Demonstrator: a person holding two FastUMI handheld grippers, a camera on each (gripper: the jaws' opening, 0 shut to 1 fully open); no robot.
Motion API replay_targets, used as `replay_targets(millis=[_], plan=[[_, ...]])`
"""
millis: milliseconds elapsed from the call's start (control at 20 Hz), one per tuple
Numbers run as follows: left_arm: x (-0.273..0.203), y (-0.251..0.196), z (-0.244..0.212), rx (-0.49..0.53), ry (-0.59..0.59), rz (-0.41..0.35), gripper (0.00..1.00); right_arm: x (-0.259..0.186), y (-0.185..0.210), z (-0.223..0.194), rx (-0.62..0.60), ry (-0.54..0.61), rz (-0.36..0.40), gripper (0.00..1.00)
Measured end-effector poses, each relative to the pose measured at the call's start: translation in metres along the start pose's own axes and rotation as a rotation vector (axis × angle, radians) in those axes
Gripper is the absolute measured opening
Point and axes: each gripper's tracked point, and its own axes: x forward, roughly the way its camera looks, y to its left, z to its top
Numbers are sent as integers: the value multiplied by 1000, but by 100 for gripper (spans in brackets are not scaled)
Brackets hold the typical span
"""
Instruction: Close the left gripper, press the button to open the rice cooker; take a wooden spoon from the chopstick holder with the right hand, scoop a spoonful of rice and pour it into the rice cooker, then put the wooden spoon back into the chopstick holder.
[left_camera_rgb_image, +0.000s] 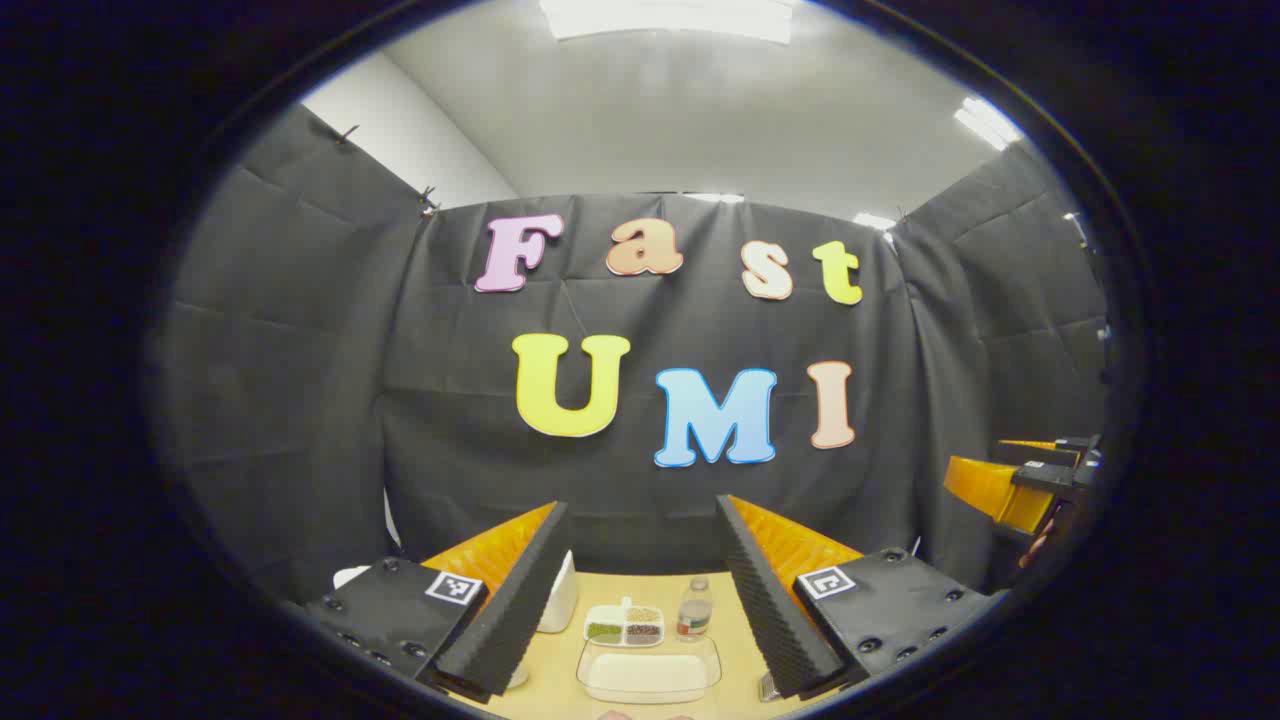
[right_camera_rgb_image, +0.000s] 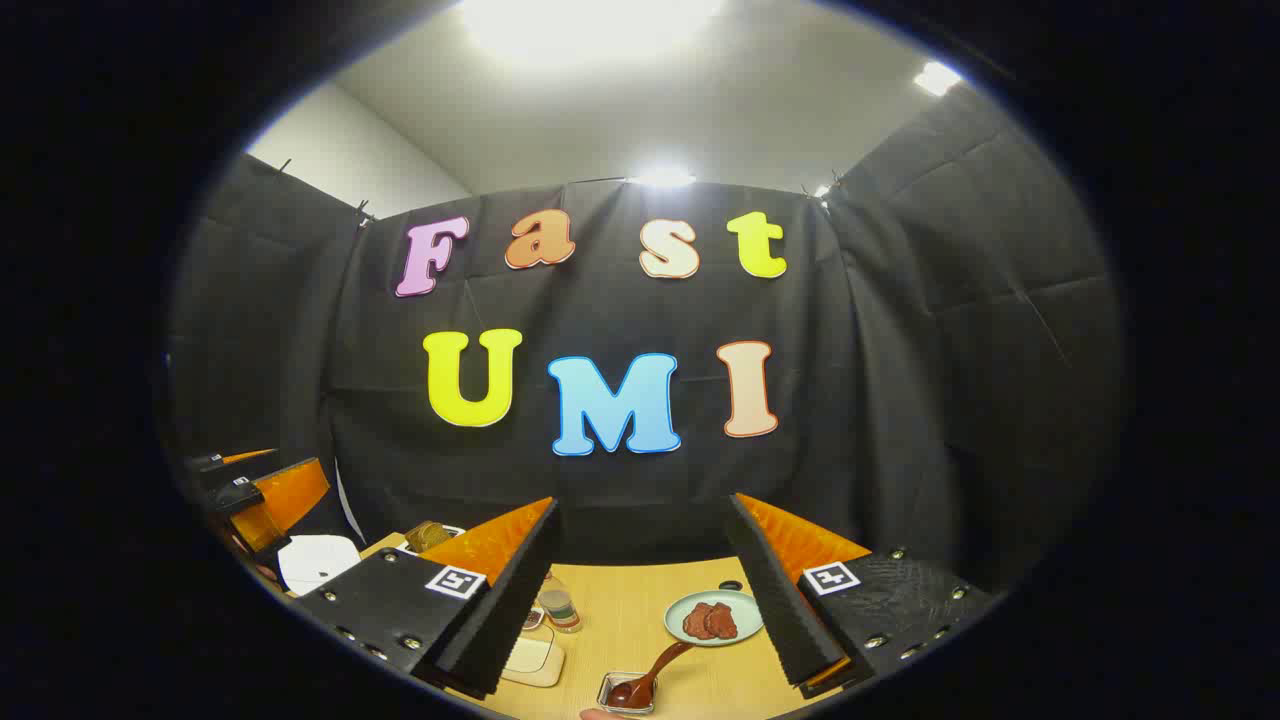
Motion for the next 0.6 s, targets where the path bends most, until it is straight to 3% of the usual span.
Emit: replay_targets(millis=[600], plan=[[23, 7, -4, -1, 29, 8, 99, 14, 8, 4, -19, 10, 10, 99]])
